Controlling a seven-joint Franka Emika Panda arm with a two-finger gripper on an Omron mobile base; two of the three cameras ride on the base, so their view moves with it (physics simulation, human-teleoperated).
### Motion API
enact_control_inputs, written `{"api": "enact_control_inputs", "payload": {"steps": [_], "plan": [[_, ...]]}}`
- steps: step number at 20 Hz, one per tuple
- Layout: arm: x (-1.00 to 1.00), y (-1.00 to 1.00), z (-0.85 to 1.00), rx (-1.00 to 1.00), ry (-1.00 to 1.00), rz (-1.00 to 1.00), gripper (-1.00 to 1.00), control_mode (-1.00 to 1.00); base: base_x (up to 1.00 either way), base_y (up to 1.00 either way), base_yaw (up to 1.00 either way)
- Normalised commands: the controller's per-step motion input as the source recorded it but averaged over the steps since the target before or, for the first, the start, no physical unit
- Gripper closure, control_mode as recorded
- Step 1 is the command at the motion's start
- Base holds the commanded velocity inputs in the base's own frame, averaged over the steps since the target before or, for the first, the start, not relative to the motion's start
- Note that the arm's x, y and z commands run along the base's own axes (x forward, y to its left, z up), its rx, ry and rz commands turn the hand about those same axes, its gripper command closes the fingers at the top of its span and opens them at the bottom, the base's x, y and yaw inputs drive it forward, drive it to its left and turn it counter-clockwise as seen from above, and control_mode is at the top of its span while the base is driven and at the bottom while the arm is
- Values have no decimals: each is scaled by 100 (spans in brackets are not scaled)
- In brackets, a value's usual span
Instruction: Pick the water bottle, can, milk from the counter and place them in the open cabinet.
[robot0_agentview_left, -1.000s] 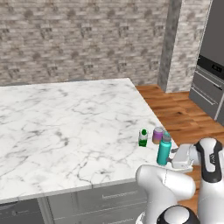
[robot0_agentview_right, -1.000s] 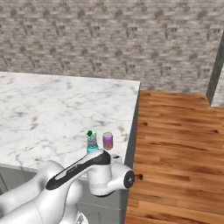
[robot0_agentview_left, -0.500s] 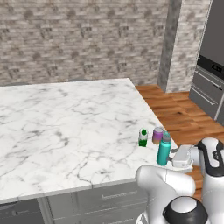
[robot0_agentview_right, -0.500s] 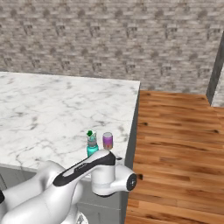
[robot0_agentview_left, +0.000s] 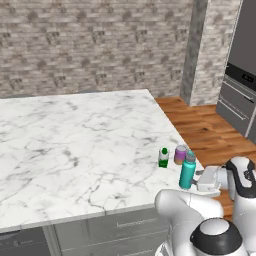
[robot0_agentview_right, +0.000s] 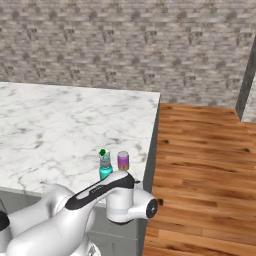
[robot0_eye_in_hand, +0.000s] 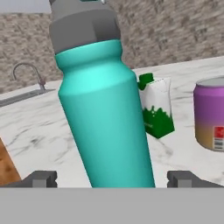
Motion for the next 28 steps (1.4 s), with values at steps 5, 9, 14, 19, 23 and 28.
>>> {"api": "enact_control_inputs", "payload": {"steps": [5,9,14,19,23,28], "plan": [[16,0,-4,0,0,0,-100,-100,0,0,0],[24,0,-10,0,1,0,-100,-100,0,0,0],[13,0,-8,0,1,0,-100,-100,0,0,0],[0,0,0,0,0,0,100,-100,0,0,0],[0,0,0,0,0,0,100,-100,0,0,0],[-2,0,0,0,0,0,100,-100,0,0,0]]}}
